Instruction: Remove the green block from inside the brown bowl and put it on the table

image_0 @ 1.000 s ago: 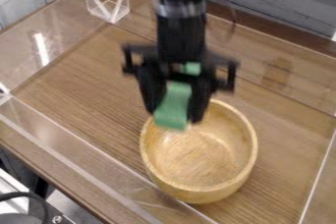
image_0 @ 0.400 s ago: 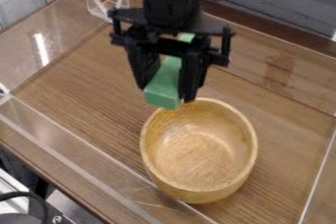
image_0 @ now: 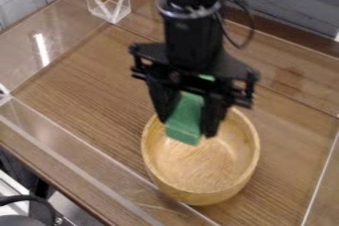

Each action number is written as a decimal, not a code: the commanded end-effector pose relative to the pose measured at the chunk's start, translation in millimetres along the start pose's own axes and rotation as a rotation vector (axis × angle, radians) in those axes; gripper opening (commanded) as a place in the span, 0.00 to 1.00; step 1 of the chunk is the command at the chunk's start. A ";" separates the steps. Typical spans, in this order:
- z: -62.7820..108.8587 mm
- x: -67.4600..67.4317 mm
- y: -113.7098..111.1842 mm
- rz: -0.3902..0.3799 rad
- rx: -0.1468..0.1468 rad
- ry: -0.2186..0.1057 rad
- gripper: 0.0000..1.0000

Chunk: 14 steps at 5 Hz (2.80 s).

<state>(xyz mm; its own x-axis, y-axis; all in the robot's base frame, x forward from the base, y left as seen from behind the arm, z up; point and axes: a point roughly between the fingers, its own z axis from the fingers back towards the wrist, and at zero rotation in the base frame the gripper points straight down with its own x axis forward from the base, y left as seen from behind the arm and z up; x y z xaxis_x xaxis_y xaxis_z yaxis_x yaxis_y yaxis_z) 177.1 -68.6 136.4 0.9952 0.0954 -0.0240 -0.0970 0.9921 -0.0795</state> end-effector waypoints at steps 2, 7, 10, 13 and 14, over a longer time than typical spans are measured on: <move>-8.9 5.2 -0.3 -0.027 -0.012 -0.042 0.00; -9.4 13.6 20.8 -0.022 -0.023 -0.058 0.00; -6.3 15.9 27.6 -0.029 -0.029 -0.070 0.00; 2.8 15.6 45.2 -0.033 -0.034 -0.089 0.00; 14.9 22.3 76.9 -0.033 -0.031 -0.102 0.00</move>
<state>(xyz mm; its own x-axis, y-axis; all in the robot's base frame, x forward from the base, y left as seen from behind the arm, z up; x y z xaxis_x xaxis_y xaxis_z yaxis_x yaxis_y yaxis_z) 185.8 9.0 134.7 0.9965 0.0723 0.0410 -0.0674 0.9915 -0.1113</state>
